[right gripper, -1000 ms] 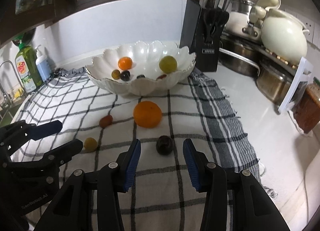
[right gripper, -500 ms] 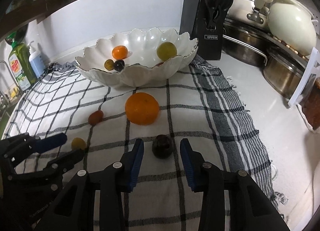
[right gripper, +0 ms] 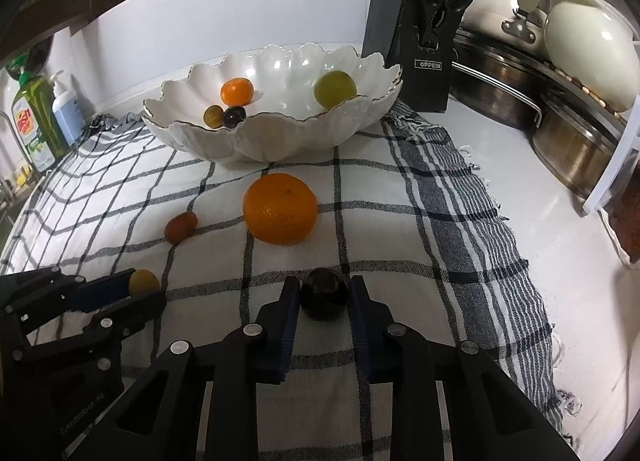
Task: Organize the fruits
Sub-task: 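Close the right gripper on the dark plum while the left closes on the olive fruit, then carry the plum in the right gripper over the bowl while the left carries the olive fruit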
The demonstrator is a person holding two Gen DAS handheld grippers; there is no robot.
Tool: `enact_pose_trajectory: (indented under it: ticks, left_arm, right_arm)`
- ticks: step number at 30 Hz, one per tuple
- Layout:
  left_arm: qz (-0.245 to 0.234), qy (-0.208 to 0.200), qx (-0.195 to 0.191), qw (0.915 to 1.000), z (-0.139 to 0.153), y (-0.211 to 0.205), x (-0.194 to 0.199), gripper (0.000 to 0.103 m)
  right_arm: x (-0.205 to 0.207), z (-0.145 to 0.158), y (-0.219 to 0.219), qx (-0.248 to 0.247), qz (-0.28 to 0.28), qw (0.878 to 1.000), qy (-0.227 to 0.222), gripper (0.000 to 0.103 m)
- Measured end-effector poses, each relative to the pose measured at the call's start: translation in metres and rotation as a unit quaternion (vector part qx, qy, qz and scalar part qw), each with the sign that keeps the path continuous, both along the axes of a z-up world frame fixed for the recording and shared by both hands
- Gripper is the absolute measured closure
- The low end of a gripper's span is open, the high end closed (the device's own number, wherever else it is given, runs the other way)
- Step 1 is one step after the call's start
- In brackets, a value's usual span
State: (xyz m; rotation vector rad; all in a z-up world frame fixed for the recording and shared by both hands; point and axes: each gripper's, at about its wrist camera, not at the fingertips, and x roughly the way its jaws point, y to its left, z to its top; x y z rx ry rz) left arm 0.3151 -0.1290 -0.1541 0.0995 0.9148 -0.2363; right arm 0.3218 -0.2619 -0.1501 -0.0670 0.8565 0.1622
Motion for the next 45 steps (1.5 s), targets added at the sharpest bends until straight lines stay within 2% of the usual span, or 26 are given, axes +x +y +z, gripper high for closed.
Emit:
enact_pose_trajectory:
  ticks: [16, 33, 45]
  left_arm:
    - [-0.003, -0.035, -0.019, 0.9992, 0.027, 0.010, -0.009, 0.080]
    - [-0.014, -0.081, -0.052, 0.9952, 0.078, 0.031, -0.007, 0.080]
    - [-0.028, -0.128, -0.050, 0.9900, 0.115, 0.044, 0.008, 0.080]
  right_arm:
    - [-0.021, 0.027, 0.010, 0.009, 0.003, 1.000, -0.029, 0.077]
    - [-0.036, 0.078, 0.027, 0.031, -0.007, 0.995, -0.099, 0.077]
    - [-0.027, 0.107, 0.042, 0.042, -0.009, 0.989, -0.144, 0.077]
